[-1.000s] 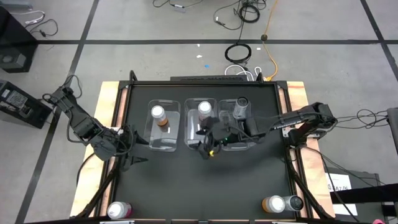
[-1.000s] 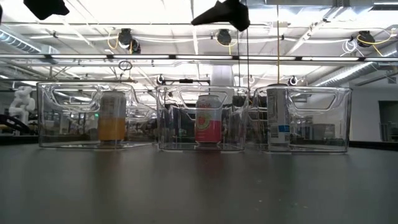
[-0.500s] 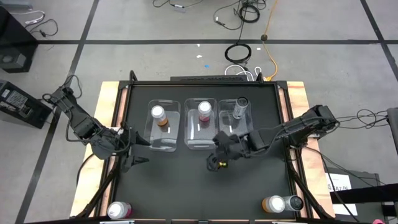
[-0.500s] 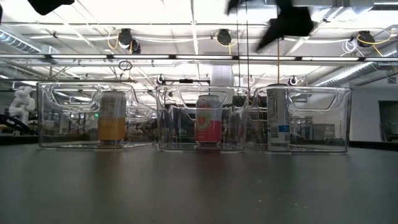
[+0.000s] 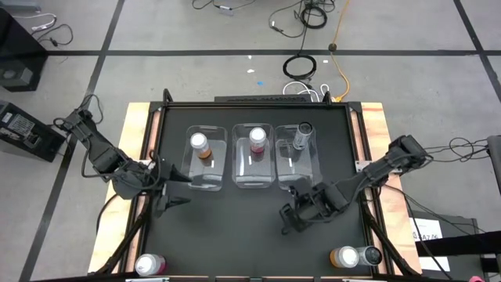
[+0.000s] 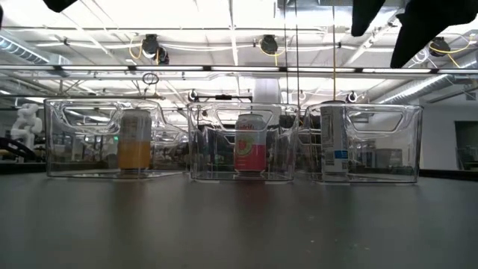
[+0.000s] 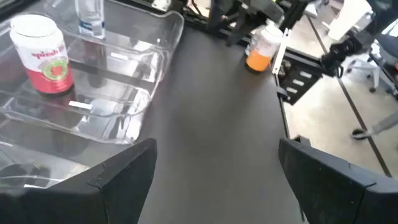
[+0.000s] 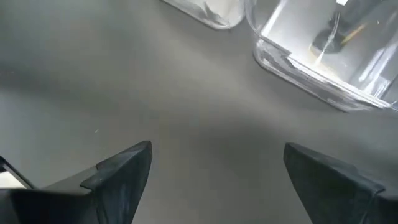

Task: Sort soda cans
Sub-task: Put the pink-white soda can into the center transparent bin

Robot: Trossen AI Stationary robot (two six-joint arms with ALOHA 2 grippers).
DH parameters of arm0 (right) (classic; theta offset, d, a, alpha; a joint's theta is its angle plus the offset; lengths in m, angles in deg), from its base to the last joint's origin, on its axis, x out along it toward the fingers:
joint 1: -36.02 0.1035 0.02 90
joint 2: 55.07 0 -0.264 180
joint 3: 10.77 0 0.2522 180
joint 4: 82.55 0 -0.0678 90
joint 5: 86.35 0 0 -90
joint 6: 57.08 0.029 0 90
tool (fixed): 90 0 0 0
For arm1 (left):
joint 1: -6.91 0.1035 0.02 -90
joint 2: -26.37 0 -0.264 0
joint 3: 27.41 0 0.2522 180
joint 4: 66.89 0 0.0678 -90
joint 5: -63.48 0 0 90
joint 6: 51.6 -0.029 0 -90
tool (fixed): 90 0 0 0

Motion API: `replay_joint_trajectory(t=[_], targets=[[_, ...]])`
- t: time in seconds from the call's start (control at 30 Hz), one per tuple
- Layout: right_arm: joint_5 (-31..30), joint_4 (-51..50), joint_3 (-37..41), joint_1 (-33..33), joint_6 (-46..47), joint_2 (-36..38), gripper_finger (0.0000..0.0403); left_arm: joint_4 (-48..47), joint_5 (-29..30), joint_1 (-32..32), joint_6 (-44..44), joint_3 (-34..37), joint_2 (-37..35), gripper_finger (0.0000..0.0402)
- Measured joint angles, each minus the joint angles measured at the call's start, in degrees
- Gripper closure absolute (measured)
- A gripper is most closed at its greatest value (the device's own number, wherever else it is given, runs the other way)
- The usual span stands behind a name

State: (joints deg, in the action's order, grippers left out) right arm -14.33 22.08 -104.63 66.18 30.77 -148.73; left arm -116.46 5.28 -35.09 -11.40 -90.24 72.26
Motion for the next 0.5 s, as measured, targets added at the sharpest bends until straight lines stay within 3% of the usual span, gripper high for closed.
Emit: replay_joint_trajectory(t=[0.13,0.37,0.5], targets=[[-3.0,0.0,0.0,2.3,0.0,0.0,0.0046,2.2,1.6,0.0,-0.1,0.0,0.2,0.0056],[-4.7,0.0,0.0,5.1,0.1,0.0,0.0046,3.8,17.7,0.0,8.6,0.0,1.0,0.0056],[-4.8,0.0,0.0,6.1,-0.5,0.0,0.0046,3.8,18.0,0.0,8.5,0.0,1.0,0.0056]])
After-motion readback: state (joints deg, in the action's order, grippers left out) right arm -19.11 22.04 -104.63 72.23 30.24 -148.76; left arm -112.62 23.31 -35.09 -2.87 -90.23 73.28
